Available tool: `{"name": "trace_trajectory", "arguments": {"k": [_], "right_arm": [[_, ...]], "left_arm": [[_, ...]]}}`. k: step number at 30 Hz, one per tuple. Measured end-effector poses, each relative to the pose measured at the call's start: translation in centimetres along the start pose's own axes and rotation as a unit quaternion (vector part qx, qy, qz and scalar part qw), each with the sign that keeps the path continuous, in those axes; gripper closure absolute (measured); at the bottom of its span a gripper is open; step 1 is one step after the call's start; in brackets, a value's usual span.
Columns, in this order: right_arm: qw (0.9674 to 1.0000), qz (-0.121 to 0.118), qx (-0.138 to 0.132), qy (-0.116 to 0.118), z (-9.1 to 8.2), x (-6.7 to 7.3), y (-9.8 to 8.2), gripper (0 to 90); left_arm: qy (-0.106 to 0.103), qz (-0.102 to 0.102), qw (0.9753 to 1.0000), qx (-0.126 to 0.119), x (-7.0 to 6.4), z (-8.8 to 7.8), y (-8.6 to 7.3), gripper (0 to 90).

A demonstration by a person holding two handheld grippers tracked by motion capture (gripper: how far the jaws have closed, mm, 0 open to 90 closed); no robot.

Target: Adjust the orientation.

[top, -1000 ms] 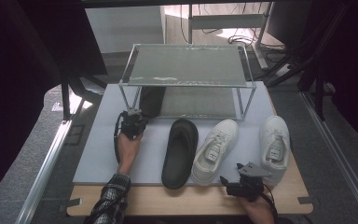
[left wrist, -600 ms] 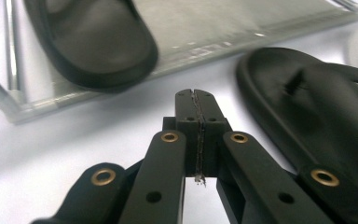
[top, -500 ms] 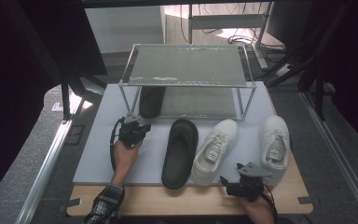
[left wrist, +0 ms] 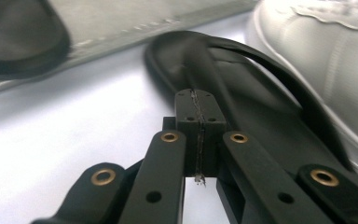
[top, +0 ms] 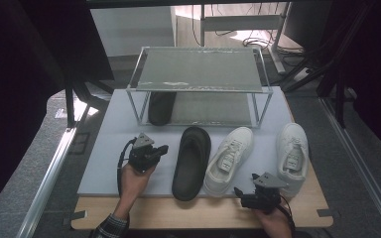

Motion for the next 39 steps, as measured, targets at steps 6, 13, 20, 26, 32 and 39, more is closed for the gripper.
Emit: {"name": "trace_trajectory", "arguments": {"k": [6, 13, 20, 26, 32, 39], "right_arm": [[1.0000, 0.000, 0.000, 0.000, 0.0, 0.0, 0.0, 15.4], [1.0000, 0.000, 0.000, 0.000, 0.0, 0.0, 0.0, 15.4], [1.0000, 0.000, 0.000, 0.000, 0.0, 0.0, 0.0, 15.4], [1.0000, 0.000, 0.000, 0.000, 0.0, 0.0, 0.0, 15.4], [1.0000, 0.000, 0.000, 0.000, 0.0, 0.0, 0.0, 15.4], [1.0000, 0.000, 0.000, 0.000, 0.0, 0.0, 0.0, 15.4]], "left_arm": [[-0.027, 0.017, 0.9995, 0.006, -2.2, 0.2, -0.5, 89.3], [-0.039, 0.036, 0.9983, 0.025, -3.9, 1.6, -1.3, 89.4], [-0.042, 0.041, 0.9974, 0.041, -4.6, 3.0, -2.0, 89.3], [-0.040, 0.038, 0.9976, 0.042, -4.4, 3.3, -2.2, 89.4], [-0.026, 0.039, 0.9979, 0.045, -3.6, 3.2, -2.1, 89.4], [-0.009, 0.032, 0.9984, 0.045, -2.2, 3.1, -1.9, 89.4]]}}
Point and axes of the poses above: each handheld gripper's, and its own axes: z roughly forward along the jaws, y roughly out of its top, x roughly to its left, the point moved 3 cm from there along z, roughly forward along the jaws
